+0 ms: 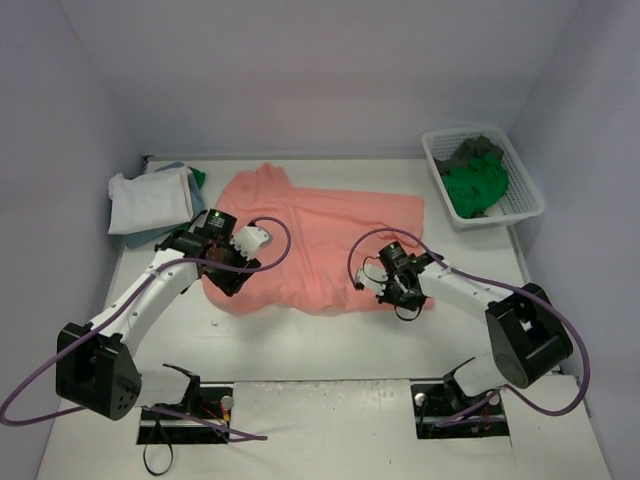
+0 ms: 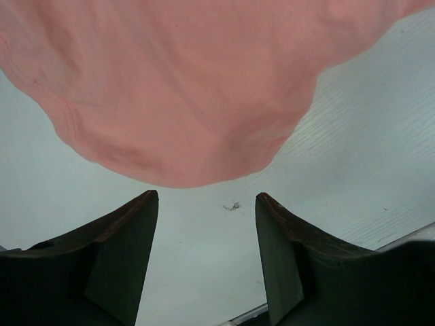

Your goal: Fold and stack the t-shirts

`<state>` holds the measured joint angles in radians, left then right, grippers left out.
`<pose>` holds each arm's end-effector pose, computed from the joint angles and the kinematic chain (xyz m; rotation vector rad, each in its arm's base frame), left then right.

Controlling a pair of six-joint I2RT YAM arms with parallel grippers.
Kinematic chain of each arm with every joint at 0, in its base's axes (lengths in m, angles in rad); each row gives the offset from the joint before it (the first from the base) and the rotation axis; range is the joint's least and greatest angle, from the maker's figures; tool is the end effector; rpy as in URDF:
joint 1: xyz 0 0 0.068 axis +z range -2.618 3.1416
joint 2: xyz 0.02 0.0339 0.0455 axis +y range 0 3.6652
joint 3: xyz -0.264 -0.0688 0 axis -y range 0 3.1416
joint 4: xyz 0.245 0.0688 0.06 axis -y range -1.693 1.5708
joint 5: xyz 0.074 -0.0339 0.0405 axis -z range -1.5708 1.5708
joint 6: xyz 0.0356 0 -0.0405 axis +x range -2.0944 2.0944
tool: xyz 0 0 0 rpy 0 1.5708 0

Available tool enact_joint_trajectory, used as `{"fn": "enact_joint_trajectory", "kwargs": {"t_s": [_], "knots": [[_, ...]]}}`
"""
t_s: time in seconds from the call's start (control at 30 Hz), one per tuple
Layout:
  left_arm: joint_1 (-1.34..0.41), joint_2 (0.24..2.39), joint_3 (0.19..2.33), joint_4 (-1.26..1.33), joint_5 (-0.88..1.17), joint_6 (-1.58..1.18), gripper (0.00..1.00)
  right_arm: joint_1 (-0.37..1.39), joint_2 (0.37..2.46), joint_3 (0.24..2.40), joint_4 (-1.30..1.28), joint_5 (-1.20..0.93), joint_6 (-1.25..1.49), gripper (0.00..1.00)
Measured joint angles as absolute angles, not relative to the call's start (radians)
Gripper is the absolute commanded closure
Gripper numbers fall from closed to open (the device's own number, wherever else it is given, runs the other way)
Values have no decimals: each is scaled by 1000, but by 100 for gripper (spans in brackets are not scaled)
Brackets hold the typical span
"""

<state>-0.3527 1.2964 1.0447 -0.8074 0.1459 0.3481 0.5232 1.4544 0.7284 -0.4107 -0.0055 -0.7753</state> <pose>0.2367 -0.0927 0.2695 0.9479 2.4474 -0.1933 0.2238 0.1293 0.1585 -1.6394 2.1572 -0.0677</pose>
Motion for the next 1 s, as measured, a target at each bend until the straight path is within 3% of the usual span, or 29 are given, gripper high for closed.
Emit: {"fn": "enact_joint_trajectory", "kwargs": {"t_s": [0.6,1.0], "knots": [[-377,1211,920,-788,232,402,46,377,1441,915,-359,-76,-668,100],[-486,1353,901,-718,210,409,46,198,1591,1008,-244,-47,-548,100]]}}
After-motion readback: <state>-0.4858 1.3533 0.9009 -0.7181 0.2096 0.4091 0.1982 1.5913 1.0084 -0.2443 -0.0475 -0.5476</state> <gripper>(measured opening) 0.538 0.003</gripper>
